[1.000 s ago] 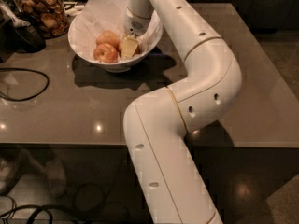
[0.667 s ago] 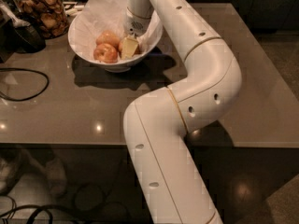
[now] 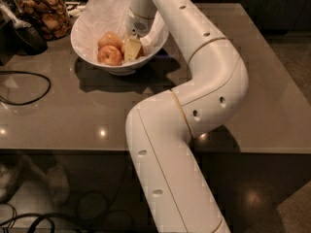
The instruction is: Pick apple from white bowl
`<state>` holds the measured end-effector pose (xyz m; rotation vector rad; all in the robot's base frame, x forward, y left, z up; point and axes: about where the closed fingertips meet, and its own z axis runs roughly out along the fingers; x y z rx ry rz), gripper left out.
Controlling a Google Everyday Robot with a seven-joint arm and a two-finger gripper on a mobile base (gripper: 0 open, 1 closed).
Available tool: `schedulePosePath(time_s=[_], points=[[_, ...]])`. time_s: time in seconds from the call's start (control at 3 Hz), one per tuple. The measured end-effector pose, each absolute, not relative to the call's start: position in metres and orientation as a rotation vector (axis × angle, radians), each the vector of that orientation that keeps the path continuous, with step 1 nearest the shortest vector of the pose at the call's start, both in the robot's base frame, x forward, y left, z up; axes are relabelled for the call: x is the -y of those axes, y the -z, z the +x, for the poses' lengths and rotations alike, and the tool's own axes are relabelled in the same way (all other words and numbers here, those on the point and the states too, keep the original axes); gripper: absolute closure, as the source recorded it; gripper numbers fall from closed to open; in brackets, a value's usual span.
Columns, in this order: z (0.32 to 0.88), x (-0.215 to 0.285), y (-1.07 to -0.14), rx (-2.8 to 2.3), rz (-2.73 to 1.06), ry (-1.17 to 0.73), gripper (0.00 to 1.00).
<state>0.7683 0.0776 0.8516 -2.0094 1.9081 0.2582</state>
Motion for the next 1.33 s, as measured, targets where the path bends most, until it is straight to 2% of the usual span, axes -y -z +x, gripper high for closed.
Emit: schedulePosePath(time_s=[1.33], points=[[0.748,-0.093,-0.888,-1.776,-2.071,-0.288,1.0]])
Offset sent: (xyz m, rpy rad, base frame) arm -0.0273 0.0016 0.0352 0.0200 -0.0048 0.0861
